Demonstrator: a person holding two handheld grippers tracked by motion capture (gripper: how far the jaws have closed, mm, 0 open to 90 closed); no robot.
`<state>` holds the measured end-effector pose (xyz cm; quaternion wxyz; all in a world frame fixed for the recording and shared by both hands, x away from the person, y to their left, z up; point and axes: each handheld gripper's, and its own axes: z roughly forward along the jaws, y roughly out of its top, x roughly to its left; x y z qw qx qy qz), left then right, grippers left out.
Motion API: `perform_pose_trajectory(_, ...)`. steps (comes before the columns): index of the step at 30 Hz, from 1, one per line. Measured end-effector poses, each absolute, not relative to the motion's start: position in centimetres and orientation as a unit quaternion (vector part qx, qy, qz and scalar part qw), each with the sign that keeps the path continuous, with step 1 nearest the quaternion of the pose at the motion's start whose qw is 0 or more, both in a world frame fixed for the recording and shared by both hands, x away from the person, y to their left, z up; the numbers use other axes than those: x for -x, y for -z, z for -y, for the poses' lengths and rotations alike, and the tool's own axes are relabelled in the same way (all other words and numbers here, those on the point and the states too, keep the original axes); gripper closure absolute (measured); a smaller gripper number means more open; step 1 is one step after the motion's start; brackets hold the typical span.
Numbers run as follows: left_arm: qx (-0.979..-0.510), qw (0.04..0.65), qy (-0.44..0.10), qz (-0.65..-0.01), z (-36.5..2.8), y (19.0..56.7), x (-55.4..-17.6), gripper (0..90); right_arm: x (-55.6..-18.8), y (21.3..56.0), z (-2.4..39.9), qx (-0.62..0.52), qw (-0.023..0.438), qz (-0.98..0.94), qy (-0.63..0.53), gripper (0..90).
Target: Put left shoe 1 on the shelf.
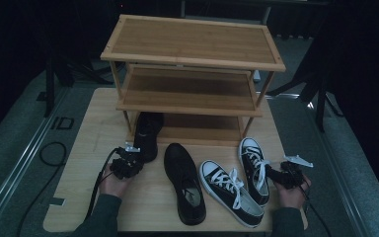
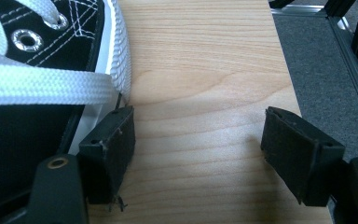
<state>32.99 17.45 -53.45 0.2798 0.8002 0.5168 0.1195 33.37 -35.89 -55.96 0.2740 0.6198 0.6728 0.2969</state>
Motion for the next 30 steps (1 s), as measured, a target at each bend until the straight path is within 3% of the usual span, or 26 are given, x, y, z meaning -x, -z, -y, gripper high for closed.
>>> perform_pose_trajectory(30,-0.773,0.269,-0.12,-0.562,-15.7,54.0,-38.9,89.2,-33.4,56.0,35.9,-0.62,0.274,-0.673,-0.297,25.7)
